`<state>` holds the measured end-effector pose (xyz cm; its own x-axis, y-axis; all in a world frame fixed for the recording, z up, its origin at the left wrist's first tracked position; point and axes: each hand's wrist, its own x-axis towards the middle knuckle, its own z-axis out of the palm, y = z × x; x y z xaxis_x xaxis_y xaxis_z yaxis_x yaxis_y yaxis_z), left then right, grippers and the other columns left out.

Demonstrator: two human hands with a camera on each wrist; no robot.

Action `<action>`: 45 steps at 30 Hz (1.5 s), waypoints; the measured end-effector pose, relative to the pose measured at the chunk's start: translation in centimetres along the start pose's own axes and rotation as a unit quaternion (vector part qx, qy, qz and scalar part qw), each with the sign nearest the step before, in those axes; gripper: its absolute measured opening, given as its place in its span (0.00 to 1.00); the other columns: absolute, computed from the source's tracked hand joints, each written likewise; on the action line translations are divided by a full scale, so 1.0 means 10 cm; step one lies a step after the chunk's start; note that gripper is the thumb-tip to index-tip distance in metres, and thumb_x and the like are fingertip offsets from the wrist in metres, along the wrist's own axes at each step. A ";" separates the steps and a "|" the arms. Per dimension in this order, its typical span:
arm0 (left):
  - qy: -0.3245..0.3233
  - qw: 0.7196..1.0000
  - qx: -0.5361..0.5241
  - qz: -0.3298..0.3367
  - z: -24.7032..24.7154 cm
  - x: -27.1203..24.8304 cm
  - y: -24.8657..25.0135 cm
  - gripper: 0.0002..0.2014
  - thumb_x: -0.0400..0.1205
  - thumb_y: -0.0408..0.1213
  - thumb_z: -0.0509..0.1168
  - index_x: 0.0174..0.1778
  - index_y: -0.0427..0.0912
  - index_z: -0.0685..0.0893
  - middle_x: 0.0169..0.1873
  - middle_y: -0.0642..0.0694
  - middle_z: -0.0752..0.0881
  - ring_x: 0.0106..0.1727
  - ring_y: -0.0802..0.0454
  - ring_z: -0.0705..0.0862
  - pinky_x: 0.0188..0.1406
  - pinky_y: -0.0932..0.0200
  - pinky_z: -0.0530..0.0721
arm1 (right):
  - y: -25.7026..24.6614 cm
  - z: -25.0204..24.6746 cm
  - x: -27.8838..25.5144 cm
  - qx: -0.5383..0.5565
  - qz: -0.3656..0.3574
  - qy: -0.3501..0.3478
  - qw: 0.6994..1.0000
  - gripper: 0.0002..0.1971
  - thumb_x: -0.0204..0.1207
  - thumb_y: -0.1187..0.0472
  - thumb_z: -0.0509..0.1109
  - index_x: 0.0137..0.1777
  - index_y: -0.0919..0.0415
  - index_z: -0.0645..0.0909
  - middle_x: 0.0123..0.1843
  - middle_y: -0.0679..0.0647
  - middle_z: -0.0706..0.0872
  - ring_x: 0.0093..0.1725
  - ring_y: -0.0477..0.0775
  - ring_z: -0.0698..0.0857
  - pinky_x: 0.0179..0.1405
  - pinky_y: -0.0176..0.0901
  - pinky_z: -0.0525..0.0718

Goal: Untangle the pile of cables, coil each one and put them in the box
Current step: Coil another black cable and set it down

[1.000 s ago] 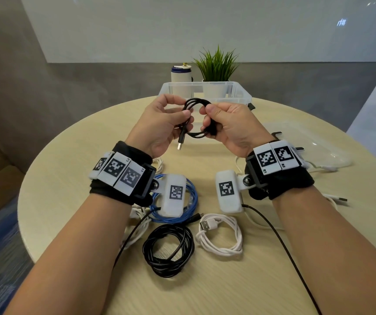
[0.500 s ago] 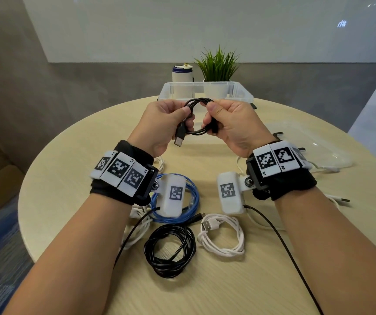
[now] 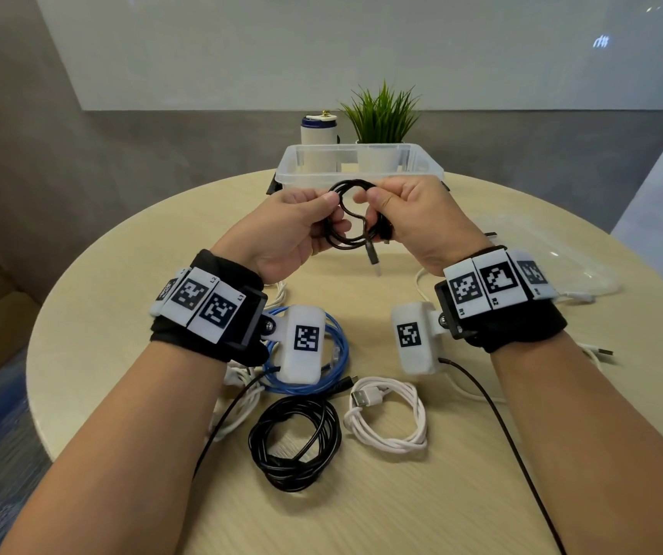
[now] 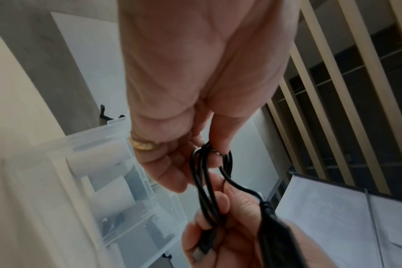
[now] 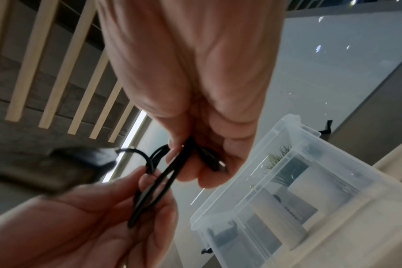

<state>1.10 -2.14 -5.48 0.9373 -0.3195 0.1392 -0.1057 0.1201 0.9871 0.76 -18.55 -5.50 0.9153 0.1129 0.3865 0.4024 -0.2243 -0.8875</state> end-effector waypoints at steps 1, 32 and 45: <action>0.001 1.000 -0.008 0.002 0.00 0.00 0.00 0.12 0.87 0.32 0.56 0.39 0.38 0.79 0.35 0.45 0.81 0.38 0.53 0.83 0.44 0.62 0.82 | 0.00 -0.01 0.00 0.000 0.000 0.001 1.000 0.11 0.84 0.65 0.61 0.46 0.60 0.84 0.29 0.52 0.81 0.35 0.55 0.82 0.43 0.52 0.85; 0.107 0.990 0.094 -0.018 0.02 -0.01 0.03 0.08 0.74 0.31 0.74 0.39 0.44 0.80 0.38 0.43 0.89 0.37 0.51 0.89 0.37 0.58 0.88 | -0.04 -0.10 0.02 0.008 -0.005 0.066 0.998 0.04 0.79 0.67 0.69 0.46 0.62 0.86 0.32 0.55 0.83 0.32 0.52 0.83 0.36 0.48 0.88; 0.096 0.958 0.266 0.034 -0.02 -0.05 0.09 0.05 0.70 0.31 0.77 0.34 0.43 0.89 0.33 0.40 0.87 0.36 0.48 0.78 0.42 0.53 0.76 | -0.12 -0.12 -0.02 0.030 -0.004 0.080 0.996 0.05 0.80 0.67 0.68 0.49 0.65 0.85 0.31 0.55 0.79 0.29 0.52 0.78 0.26 0.41 0.80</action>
<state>0.60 -1.68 -4.69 0.9607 -0.1423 0.2383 -0.2753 -0.3787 0.8836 0.05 -19.44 -4.21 0.9044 -0.0423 0.4245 0.4127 -0.1656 -0.8957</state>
